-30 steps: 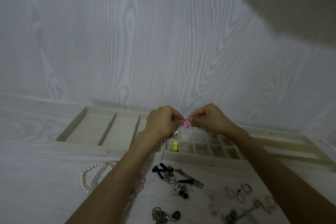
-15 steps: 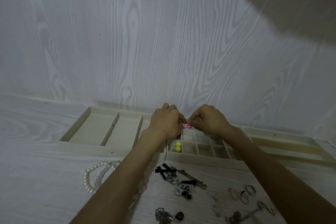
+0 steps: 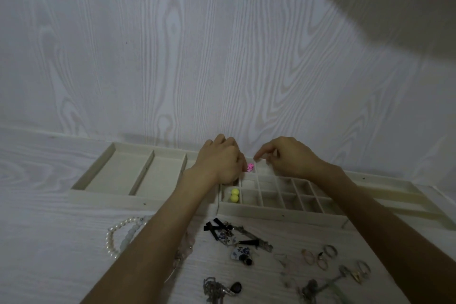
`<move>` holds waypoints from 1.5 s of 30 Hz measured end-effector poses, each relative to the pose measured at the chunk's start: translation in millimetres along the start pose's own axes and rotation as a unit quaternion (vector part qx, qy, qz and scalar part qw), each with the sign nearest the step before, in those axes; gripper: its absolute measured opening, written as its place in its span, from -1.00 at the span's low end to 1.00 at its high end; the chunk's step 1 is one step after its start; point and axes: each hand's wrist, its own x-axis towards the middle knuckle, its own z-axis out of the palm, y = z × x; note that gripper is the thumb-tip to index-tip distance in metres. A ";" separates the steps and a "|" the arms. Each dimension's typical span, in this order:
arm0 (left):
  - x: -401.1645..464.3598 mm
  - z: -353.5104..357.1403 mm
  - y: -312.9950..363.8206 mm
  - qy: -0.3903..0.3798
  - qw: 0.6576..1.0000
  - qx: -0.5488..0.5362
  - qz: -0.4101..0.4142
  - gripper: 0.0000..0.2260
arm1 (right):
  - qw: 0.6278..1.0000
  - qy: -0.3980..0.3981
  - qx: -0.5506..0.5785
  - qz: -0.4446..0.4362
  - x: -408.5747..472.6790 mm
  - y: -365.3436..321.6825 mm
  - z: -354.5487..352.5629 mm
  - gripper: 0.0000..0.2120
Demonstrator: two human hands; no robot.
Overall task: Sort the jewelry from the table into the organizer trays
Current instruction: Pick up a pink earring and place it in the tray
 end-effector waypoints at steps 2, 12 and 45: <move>1.1 4.6 1.5 -0.005 1.000 0.007 -0.006 -0.69 | 0.999 -0.018 -0.034 -0.020 -1.1 -2.6 0.8 -0.61; -0.1 1.2 1.4 0.034 0.999 -0.007 -0.011 -0.66 | 0.974 0.002 -0.215 -0.073 -1.9 -14.0 3.8 -0.60; -140.2 -25.8 26.3 0.235 0.952 -0.185 -0.066 -0.86 | 0.996 0.062 0.027 -0.059 -148.0 -36.4 12.7 -0.75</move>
